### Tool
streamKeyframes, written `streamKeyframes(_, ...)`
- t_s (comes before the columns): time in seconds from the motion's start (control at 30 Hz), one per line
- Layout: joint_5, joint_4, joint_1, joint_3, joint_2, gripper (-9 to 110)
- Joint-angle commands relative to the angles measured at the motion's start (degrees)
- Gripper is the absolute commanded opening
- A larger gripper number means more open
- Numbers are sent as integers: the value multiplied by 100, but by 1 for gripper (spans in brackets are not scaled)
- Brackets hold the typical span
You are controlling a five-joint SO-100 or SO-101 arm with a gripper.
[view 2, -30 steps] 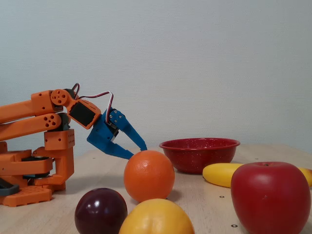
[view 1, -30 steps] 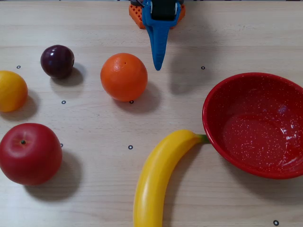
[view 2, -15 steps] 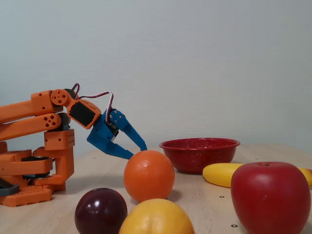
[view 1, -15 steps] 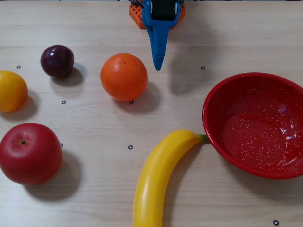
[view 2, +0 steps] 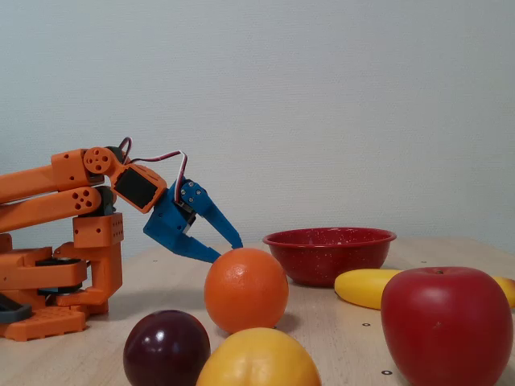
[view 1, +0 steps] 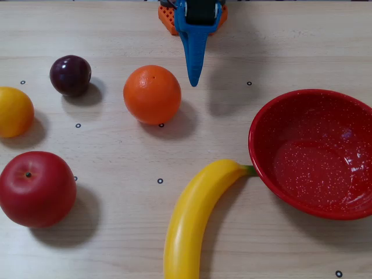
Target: Put peach in the red bowl.
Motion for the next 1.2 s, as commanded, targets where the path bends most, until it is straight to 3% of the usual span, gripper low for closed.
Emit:
streamKeyframes(0.0, 53, -62, 35, 229, 105, 0)
streamKeyframes(1.17, -176, -246, -26, 229, 18, 0)
